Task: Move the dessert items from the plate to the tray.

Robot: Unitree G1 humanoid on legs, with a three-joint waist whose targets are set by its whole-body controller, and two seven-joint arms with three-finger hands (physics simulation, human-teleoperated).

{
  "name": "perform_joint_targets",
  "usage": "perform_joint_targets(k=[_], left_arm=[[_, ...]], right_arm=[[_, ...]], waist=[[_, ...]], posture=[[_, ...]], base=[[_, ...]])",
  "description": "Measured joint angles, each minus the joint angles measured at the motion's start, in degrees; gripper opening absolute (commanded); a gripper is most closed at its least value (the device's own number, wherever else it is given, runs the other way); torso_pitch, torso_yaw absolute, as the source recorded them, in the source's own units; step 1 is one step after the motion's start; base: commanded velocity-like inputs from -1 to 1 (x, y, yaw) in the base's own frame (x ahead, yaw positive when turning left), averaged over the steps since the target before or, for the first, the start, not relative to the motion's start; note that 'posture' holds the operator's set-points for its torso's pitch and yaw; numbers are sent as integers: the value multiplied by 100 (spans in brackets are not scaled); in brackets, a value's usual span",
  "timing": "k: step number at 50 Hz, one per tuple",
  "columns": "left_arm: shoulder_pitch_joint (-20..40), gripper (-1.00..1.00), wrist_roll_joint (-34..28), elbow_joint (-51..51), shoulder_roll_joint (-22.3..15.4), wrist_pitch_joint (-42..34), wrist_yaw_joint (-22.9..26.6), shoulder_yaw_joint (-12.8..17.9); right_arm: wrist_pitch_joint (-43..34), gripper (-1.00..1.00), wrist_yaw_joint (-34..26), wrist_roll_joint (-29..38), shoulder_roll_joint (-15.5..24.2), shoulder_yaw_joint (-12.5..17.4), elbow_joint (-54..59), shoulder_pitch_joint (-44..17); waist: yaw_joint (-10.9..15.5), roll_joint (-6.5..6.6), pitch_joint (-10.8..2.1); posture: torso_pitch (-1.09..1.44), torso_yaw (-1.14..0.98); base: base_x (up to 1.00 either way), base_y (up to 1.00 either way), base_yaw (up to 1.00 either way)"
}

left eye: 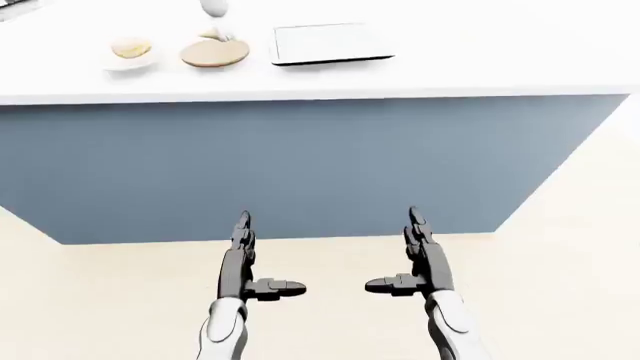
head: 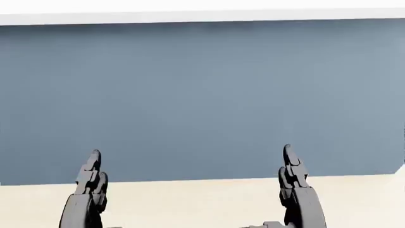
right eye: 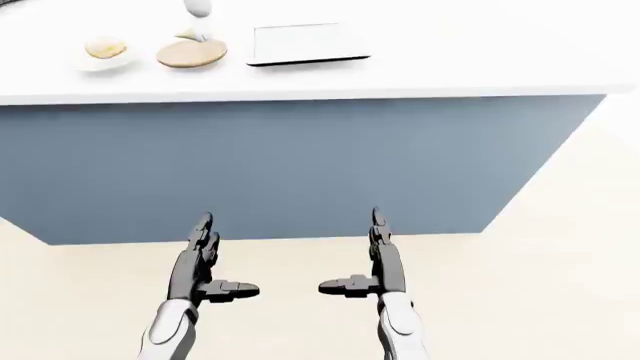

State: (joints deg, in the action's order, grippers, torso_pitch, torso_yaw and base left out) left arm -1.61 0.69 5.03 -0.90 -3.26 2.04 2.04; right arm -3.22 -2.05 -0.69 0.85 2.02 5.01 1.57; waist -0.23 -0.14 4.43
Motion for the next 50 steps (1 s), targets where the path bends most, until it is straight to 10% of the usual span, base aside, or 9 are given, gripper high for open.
perform_joint_targets(k=[3,16,22,25,40,43,50], left_arm=[[-6,100,-45,-1563,-120,-809,62,9],[2152,100,51,-2797,-777,-2962,55,642],[2897,100,142,-2401,-1079,-3225,70,742],[3109,100,211,-2222,-1157,-3221,6,800],[2916,100,369,-2541,-1441,-3355,-150,1054],[2923,100,419,-2544,-1493,-3463,-120,1034],[3107,100,491,-2967,-1610,-3556,-206,1158]], right_arm=[[-684,100,-47,85,190,69,-1090,-269],[-2542,100,-409,397,619,364,-2212,-2297],[-2849,100,-499,360,870,455,-2017,-3132],[-2855,100,-507,352,931,464,-1603,-3513],[-2853,100,-551,118,974,433,-1789,-3633],[-2931,100,-561,104,960,435,-1673,-3566],[-2745,100,-510,93,968,427,-1827,-3788]], waist=[[51,-16,-256],[-104,-194,-426],[-298,221,-295],[-265,644,-340],[19,-80,-15],[-54,-183,-204],[-209,422,-269]], posture=[[0,0],[0,0],[0,0],[0,0],[0,0],[0,0],[0,0]], base=[[0,0,0],[13,31,0],[35,62,0],[35,62,0],[36,62,0],[42,62,0],[42,62,0]])
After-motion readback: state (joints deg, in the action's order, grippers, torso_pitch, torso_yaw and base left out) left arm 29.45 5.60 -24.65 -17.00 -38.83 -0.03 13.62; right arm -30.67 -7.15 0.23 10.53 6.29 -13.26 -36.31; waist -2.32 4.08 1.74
